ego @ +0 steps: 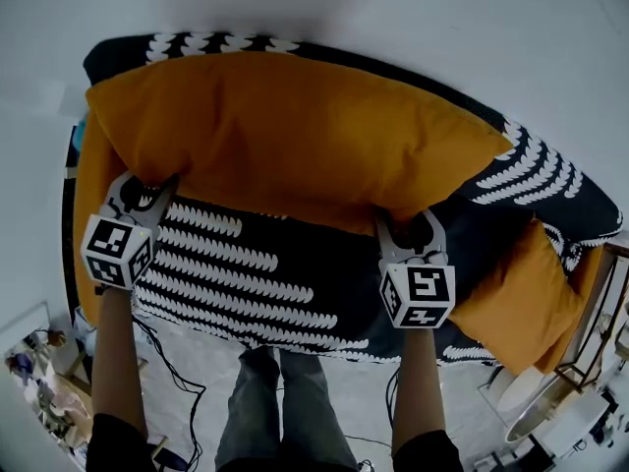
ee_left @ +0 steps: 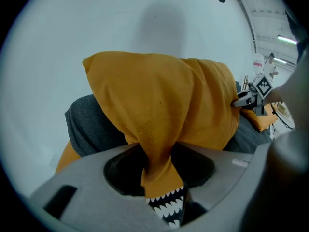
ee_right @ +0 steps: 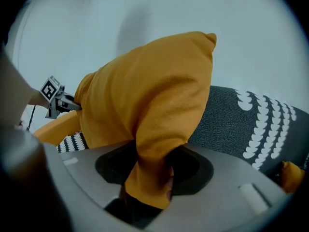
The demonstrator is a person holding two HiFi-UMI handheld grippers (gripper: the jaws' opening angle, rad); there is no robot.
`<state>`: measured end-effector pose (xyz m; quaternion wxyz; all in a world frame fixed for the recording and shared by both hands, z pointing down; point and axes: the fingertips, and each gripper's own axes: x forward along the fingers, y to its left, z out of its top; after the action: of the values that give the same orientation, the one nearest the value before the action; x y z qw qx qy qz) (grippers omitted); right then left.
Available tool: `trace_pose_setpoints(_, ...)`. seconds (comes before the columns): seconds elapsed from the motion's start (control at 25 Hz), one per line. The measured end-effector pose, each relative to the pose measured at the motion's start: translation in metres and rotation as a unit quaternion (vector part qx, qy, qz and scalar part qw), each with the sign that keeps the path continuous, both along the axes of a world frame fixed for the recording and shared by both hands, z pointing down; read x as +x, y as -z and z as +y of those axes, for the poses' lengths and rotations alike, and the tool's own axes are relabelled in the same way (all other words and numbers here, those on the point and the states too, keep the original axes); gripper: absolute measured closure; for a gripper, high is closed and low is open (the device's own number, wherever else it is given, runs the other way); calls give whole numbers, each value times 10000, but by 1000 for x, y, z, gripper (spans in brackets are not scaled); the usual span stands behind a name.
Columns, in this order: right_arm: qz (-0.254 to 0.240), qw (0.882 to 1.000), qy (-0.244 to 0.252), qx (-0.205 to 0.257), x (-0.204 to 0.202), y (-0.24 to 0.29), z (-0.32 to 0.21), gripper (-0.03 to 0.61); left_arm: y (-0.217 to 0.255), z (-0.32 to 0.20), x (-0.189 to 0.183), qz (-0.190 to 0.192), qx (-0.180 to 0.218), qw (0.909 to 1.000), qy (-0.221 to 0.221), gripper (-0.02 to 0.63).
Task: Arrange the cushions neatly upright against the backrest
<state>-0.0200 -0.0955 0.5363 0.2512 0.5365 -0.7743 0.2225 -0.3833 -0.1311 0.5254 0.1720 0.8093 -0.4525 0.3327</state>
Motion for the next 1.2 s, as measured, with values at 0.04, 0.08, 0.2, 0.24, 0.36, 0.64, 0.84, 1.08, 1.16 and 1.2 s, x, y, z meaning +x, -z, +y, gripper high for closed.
trace_pose_setpoints(0.04, 4, 10000, 14, -36, 0, 1, -4, 356, 2, -4, 0, 5, -17, 10000, 19, 453)
trace_pose_setpoints(0.08, -9, 10000, 21, -53, 0, 4, -8, 356, 4, -7, -1, 30, -17, 10000, 48, 453)
trace_pose_setpoints(0.2, -75, 10000, -12, -29, 3, 7, -12, 347, 8, -13, -1, 176, -4, 9997, 166, 444)
trace_pose_setpoints(0.24, -79, 10000, -33, -27, 5, 7, -12, 337, 8, -14, 0, 200, -4, 9996, 191, 438)
trace_pose_setpoints(0.36, -41, 9999, -54, -78, 8, 4, -12, 315, 6, -15, -2, 157, -11, 9996, 229, 421)
trace_pose_setpoints(0.64, 12, 9994, -213, -266, -4, -47, 7, 262, -39, -1, -37, -74, -122, 9994, 313, 321)
trace_pose_setpoints(0.84, 106, 9984, -559, -53, 33, 28, 23, 301, 21, 21, -24, -17, -20, 9989, 467, 319)
trace_pose_setpoints(1.08, 200, 9949, -954, 252, 41, 77, 53, 505, 70, 53, 2, 208, 261, 9992, 240, 356)
trace_pose_setpoints(1.16, 216, 9932, -1082, 381, 41, 99, 64, 571, 95, 60, 17, 149, 545, 9984, 10, 451)
trace_pose_setpoints(1.2, 209, 9929, -1097, 416, 39, 110, 72, 571, 109, 65, 24, 122, 693, 9975, -99, 537)
